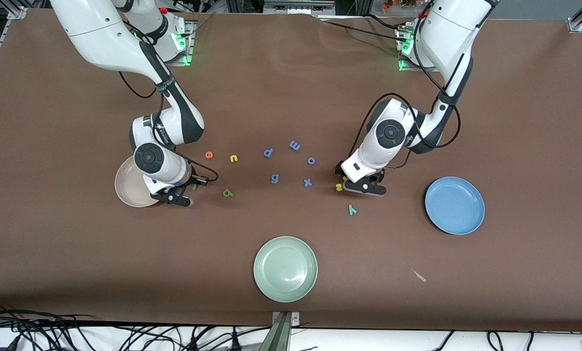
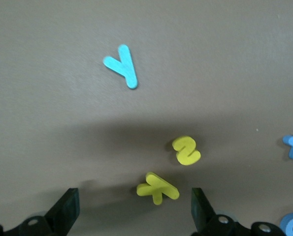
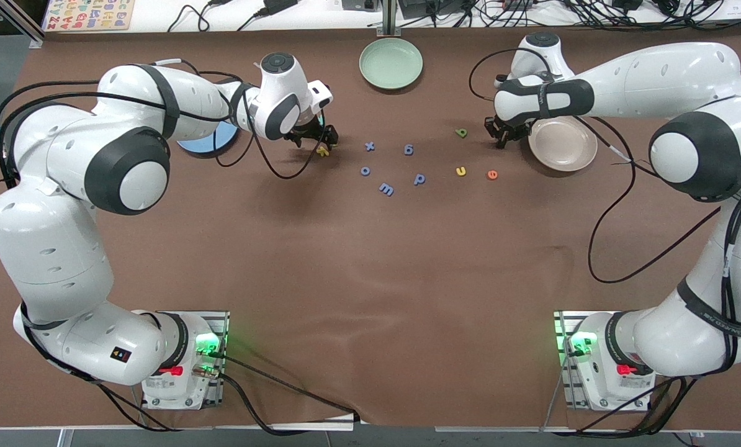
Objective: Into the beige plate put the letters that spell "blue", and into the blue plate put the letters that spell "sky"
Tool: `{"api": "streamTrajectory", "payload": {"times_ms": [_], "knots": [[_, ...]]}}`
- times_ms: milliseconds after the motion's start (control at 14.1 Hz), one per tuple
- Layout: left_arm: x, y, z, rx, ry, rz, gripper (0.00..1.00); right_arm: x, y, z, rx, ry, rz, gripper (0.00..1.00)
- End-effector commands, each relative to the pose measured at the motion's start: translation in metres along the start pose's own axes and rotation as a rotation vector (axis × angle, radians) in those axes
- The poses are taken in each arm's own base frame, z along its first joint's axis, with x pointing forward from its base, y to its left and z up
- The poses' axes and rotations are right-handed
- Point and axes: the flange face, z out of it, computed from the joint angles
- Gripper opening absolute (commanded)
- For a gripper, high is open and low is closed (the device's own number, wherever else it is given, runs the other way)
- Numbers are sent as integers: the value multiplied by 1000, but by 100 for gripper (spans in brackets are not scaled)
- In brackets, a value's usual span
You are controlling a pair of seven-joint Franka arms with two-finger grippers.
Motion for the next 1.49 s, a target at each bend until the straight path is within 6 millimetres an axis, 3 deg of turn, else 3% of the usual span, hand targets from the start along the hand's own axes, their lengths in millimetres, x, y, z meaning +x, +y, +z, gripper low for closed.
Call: {"api": "streamTrajectory", "payload": {"times_ms": [0,212,425,637,779,920,991,1132,1203,1345,1416], "knots": [[-8,7,8,33,4,66,100,12,-7,-19,-5,-4,-23,1],[-12,7,11,38,-6,78,97,25,-3,-49,-36,-64,-58,1],[-11,7,14,38,-9,78,81,37,25,-57,-47,-104,-112,1],[-11,7,20,34,-3,79,78,51,71,-57,-52,-152,-172,1],[-12,7,22,34,-6,78,69,64,111,-55,-36,-180,-219,1],[-11,8,21,33,-3,83,51,72,136,-52,-22,-193,-250,1],[-10,9,19,32,2,83,44,73,142,-49,-20,-199,-257,7],[-9,8,18,32,3,81,42,73,144,-48,-21,-201,-240,89],[-10,9,18,31,3,82,42,72,143,-48,-20,-202,-239,100],[-9,8,17,32,5,81,42,68,136,-56,-16,-204,-230,100],[-9,8,17,32,5,81,36,65,132,-60,-20,-216,-207,100]]}}
